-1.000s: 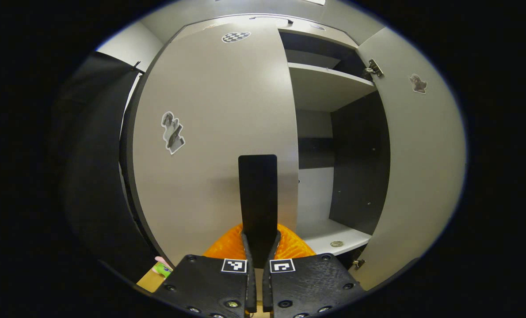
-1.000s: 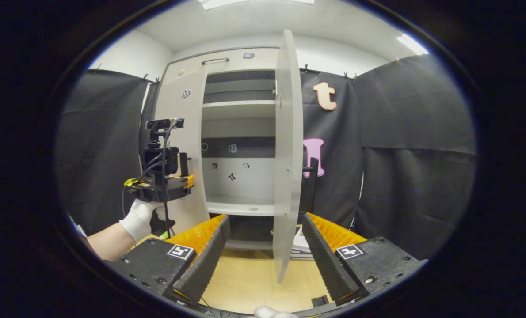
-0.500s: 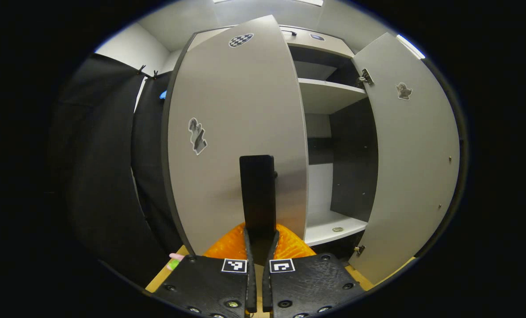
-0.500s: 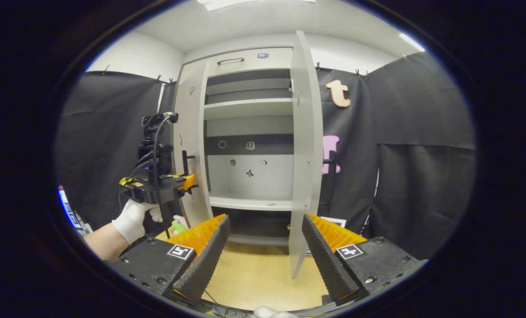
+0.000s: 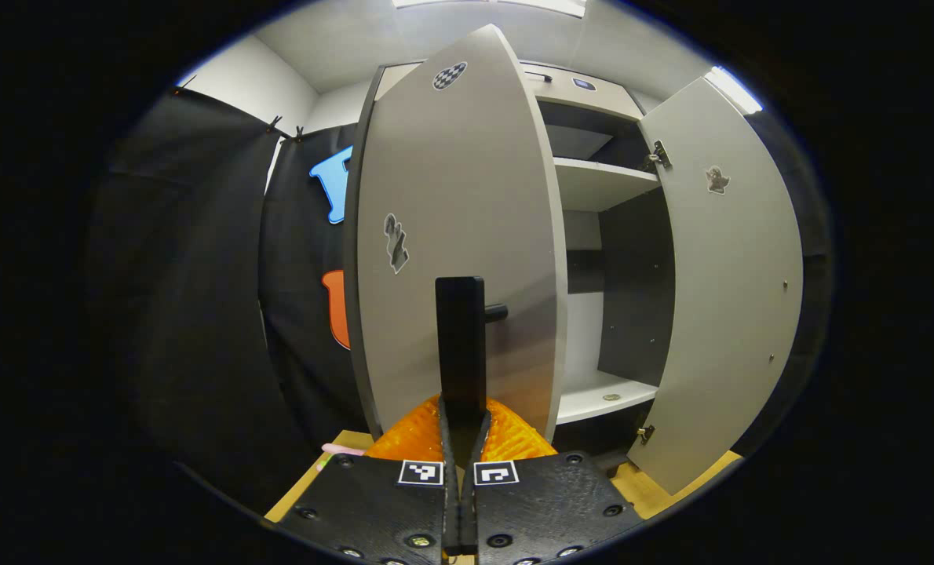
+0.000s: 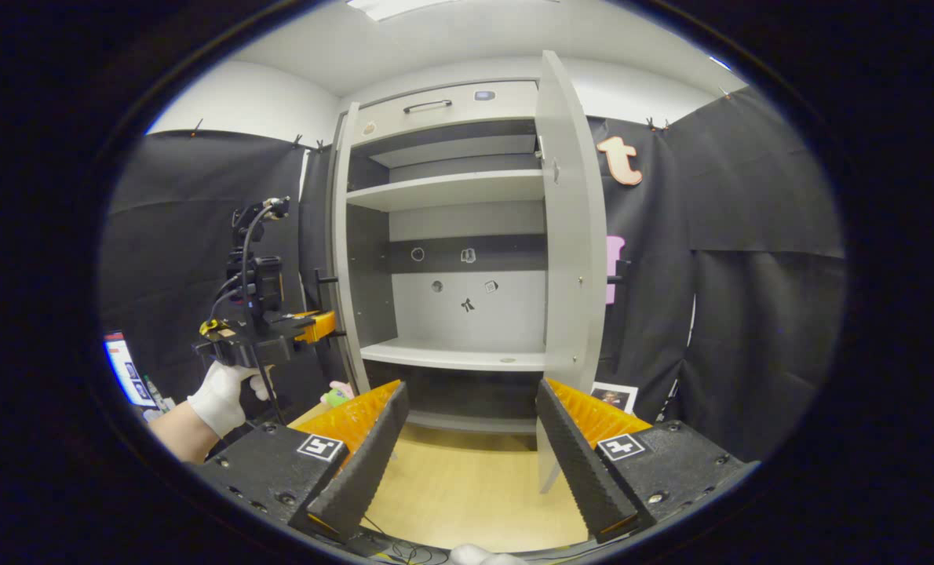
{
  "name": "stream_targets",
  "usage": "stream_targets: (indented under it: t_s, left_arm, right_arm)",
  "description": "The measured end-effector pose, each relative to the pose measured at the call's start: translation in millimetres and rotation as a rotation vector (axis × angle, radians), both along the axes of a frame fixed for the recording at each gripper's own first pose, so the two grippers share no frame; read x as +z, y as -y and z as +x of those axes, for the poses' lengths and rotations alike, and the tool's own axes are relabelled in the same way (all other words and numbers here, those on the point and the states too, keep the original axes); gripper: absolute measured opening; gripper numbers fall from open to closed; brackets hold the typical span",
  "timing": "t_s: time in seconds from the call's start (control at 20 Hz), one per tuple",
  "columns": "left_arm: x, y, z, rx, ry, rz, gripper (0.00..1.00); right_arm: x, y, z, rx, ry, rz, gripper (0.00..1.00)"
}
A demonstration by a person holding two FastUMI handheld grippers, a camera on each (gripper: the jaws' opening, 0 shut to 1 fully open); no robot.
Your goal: Open the right door of the double-door shoe cabinet with the right hand, and open the left door with the left hand.
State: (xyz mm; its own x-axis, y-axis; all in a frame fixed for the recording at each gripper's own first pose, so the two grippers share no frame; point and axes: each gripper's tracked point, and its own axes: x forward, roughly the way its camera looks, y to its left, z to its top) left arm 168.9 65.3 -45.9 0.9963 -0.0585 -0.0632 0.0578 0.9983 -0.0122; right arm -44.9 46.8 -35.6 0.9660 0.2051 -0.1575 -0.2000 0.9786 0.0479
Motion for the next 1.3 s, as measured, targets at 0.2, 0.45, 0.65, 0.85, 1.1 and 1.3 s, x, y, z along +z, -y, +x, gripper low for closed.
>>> stream_targets:
  t_s: [0.2, 0.45, 0.65, 0.85, 1.1, 1.3]
  left_arm:
    - [-2.4, -19.9, -10.7, 0.021, -0.001, -0.005, 0.0]
    - [-4.3, -40.1, -19.2, 0.043, -0.001, 0.0, 0.0]
    - [-4.8, -58.6, -25.3, 0.066, 0.002, -0.011, 0.08]
    - [-7.3, -82.8, -30.3, 0.083, 0.018, -0.004, 0.0]
    - [-10.7, -119.3, -30.6, 0.109, 0.023, 0.021, 0.0]
    - [-12.6, -136.2, -29.3, 0.065, 0.028, -0.036, 0.0]
  right_arm:
    - [1.0, -5.0, 2.7, 0.011, 0.002, 0.004, 1.0]
    - [-0.1, -18.3, 6.6, 0.031, -0.005, 0.01, 1.0]
    - [0.3, -27.0, 6.3, 0.05, -0.006, 0.008, 1.0]
    - [0.5, -35.5, 9.1, 0.064, -0.009, 0.01, 1.0]
    - [-0.7, -46.9, 10.4, 0.09, -0.015, 0.003, 1.0]
    - [-1.0, -55.7, 6.9, 0.106, -0.013, -0.007, 1.0]
